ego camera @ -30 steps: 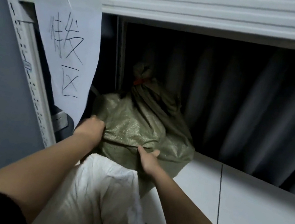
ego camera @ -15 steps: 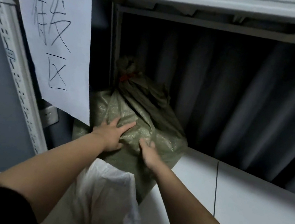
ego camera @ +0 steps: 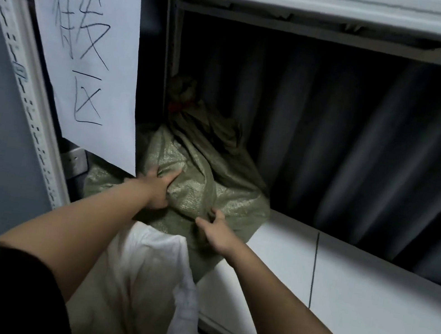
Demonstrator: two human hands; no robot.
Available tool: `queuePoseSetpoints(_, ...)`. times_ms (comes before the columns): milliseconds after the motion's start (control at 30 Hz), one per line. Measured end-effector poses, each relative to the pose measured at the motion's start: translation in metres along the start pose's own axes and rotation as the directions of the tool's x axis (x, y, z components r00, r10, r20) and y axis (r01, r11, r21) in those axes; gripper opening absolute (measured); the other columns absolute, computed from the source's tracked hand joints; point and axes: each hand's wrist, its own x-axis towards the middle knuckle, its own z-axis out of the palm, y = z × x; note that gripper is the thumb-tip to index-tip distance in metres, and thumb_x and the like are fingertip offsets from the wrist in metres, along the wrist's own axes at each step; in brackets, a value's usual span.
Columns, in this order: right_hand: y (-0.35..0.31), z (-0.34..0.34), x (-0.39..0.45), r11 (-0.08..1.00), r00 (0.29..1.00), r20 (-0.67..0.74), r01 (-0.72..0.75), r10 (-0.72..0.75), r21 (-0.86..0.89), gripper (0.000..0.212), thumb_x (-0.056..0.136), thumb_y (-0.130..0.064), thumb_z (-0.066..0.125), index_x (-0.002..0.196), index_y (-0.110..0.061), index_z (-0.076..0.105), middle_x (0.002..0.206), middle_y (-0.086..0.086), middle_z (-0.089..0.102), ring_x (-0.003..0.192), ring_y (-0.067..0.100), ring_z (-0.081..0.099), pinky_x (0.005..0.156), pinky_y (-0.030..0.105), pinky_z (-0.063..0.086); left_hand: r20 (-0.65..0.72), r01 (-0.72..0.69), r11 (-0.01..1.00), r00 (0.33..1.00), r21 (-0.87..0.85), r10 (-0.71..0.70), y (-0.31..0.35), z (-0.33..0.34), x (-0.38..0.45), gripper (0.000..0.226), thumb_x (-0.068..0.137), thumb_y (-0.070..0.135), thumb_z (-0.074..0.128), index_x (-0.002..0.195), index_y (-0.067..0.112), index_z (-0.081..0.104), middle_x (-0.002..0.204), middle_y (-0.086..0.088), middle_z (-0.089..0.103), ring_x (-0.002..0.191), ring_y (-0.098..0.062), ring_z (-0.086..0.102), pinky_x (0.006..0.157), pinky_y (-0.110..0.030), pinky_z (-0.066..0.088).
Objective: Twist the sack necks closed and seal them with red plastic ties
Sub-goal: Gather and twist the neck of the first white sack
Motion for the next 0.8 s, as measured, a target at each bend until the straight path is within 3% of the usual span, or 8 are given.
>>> queuePoseSetpoints(100, -0.012, -0.02, -0.025, 0.997, 0.999, -0.025, 0.036, -0.038, -0.07, 0.034, 0.093, -0.02, 0.057, 0.123, -0.01, 0.046, 0.109, 0.012, 0.06, 0.096, 0.023, 0.06, 0.085, 0.03, 0.047, -0.054, -0.011, 1.0, 0.998, -0.015, 0.01, 0.022, -0.017, -0.024, 0.078, 0.09, 0.041, 0.053, 0.151, 0.034, 0.006, 0.16, -0.011, -0.001, 0.142, -0.04, 0.018, 0.115, -0.048, 0.024)
queuePoseSetpoints(167, -0.025, -0.03, -0.051, 0.991, 0.998, -0.038, 0.047, -0.052, -0.126, 0.004, 0.092, -0.016, 0.055, 0.096, -0.013, 0.054, 0.083, 0.006, 0.059, 0.068, 0.015, 0.055, 0.06, 0.019, 0.044, -0.062, -0.048, 0.997, 0.997, -0.058, 0.045, 0.037, -0.028, -0.048, 0.071, 0.093, 0.04, 0.049, 0.152, 0.023, 0.013, 0.158, -0.014, 0.013, 0.141, -0.037, 0.024, 0.114, -0.041, 0.025)
queuePoseSetpoints(200, -0.031, -0.033, -0.063, 0.987, 0.998, -0.034, 0.048, -0.053, -0.153, 0.006, 0.092, -0.014, 0.053, 0.086, -0.014, 0.054, 0.076, 0.004, 0.056, 0.06, 0.012, 0.051, 0.049, 0.014, 0.04, -0.036, -0.06, 0.995, 0.998, -0.076, 0.057, 0.042, -0.031, -0.059, 0.068, 0.094, 0.039, 0.047, 0.151, 0.018, 0.016, 0.156, -0.015, 0.019, 0.14, -0.034, 0.027, 0.112, -0.038, 0.026)
queuePoseSetpoints(333, -0.055, -0.035, -0.134, 0.969, 0.997, -0.005, 0.075, -0.079, -0.237, 0.008, 0.092, -0.013, 0.051, 0.085, -0.012, 0.055, 0.083, 0.01, 0.061, 0.063, 0.015, 0.054, 0.037, 0.008, 0.032, -0.029, -0.101, 0.985, 0.995, -0.142, 0.098, 0.052, -0.05, -0.122, 0.063, 0.097, 0.035, 0.045, 0.148, 0.008, 0.021, 0.151, -0.018, 0.032, 0.135, -0.032, 0.037, 0.106, -0.032, 0.033)
queuePoseSetpoints(467, -0.067, -0.024, -0.21, 0.948, 1.0, 0.011, 0.019, -0.016, -0.317, 0.015, 0.09, -0.03, 0.051, 0.087, -0.015, 0.055, 0.09, 0.005, 0.061, 0.071, 0.021, 0.056, 0.048, 0.02, 0.036, -0.077, -0.058, 0.994, 0.996, -0.095, 0.05, 0.027, -0.06, -0.196, 0.061, 0.092, 0.032, 0.049, 0.143, 0.005, 0.029, 0.146, -0.022, 0.037, 0.13, -0.035, 0.042, 0.101, -0.034, 0.039)
queuePoseSetpoints(533, -0.071, -0.014, -0.247, 0.937, 1.0, -0.016, -0.017, 0.012, -0.348, 0.032, 0.086, -0.041, 0.052, 0.105, -0.015, 0.051, 0.103, 0.006, 0.058, 0.082, 0.023, 0.055, 0.055, 0.024, 0.038, -0.071, -0.016, 0.998, 0.997, -0.06, 0.012, 0.013, -0.059, -0.238, 0.064, 0.092, 0.033, 0.049, 0.146, 0.009, 0.027, 0.15, -0.018, 0.031, 0.132, -0.034, 0.039, 0.102, -0.036, 0.038)
queuePoseSetpoints(667, -0.073, 0.017, -0.314, 0.93, 0.994, -0.094, -0.079, 0.049, -0.359, 0.084, 0.08, -0.051, 0.055, 0.144, -0.012, 0.017, 0.14, 0.012, 0.042, 0.119, 0.031, 0.049, 0.094, 0.037, 0.045, -0.027, 0.118, 0.993, 0.993, -0.03, -0.118, -0.017, -0.04, -0.316, 0.067, 0.089, 0.04, 0.049, 0.147, 0.019, 0.023, 0.15, -0.016, 0.026, 0.134, -0.037, 0.034, 0.106, -0.041, 0.034)
queuePoseSetpoints(800, -0.077, 0.051, -0.354, 0.93, 0.978, -0.196, -0.137, 0.072, -0.341, 0.104, 0.078, -0.058, 0.059, 0.15, -0.019, -0.004, 0.149, 0.015, 0.024, 0.132, 0.036, 0.035, 0.105, 0.041, 0.035, 0.011, 0.114, 0.99, 0.993, -0.08, -0.114, -0.034, -0.015, -0.362, 0.071, 0.091, 0.04, 0.051, 0.148, 0.012, 0.021, 0.152, -0.019, 0.024, 0.141, -0.034, 0.025, 0.11, -0.035, 0.028)
